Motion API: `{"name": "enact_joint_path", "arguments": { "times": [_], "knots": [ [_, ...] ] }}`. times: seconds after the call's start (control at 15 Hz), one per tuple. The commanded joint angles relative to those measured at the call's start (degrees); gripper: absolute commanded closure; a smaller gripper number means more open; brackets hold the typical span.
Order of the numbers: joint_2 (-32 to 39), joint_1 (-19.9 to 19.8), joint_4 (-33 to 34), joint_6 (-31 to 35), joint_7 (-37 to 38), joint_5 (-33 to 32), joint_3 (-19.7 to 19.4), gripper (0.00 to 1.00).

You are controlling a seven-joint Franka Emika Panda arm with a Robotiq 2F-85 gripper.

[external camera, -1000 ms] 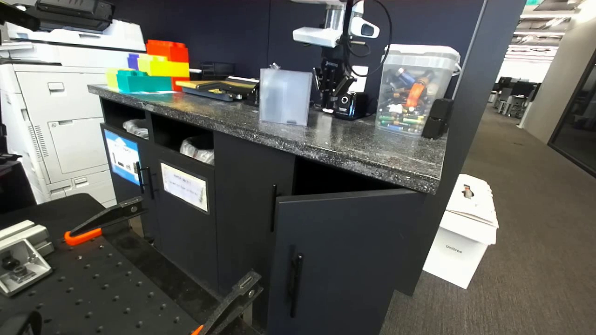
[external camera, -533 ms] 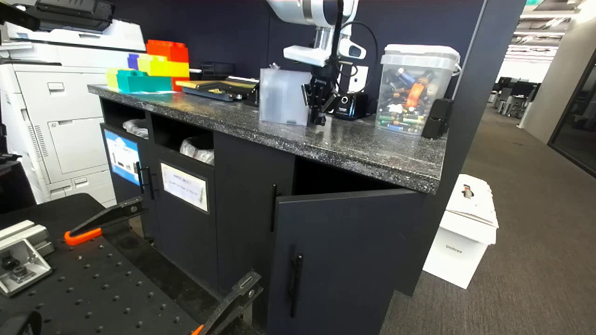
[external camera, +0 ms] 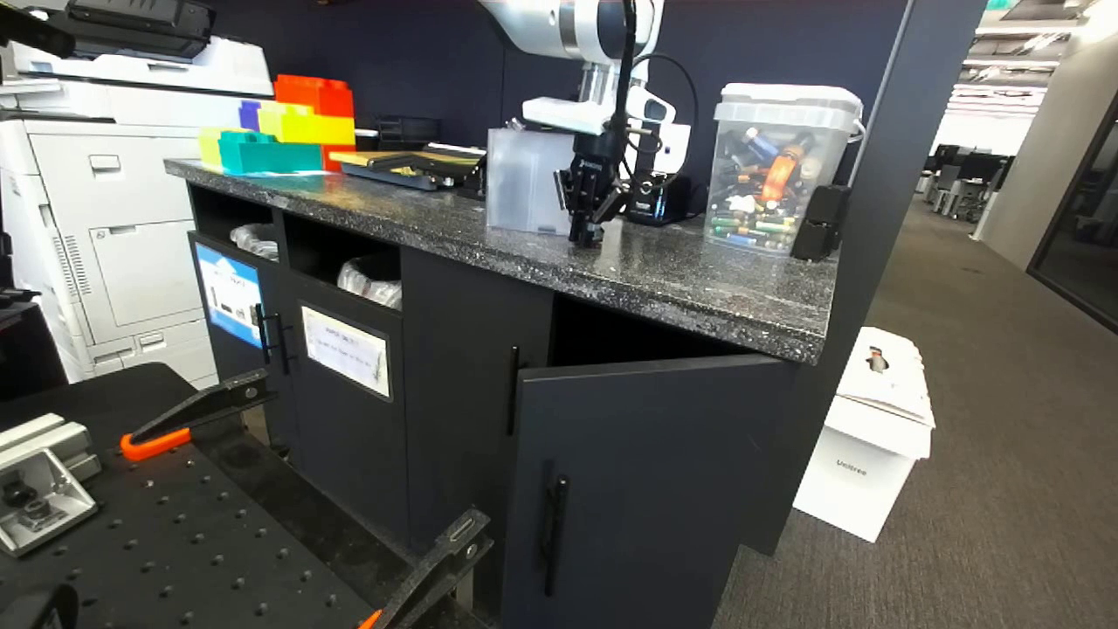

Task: Move the small black object to the left

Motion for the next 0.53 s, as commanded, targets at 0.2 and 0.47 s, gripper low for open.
{"name": "enact_joint_path", "arguments": {
  "times": [0.2, 0.47],
  "knots": [
    [-1.5, 0.2, -0.4, -6.9, -5.0, -2.6, 0.3, 0.27],
    [-0.7, -0.1, 0.4, -8.5, -6.2, -1.9, 0.6, 0.01]
  ]
}}
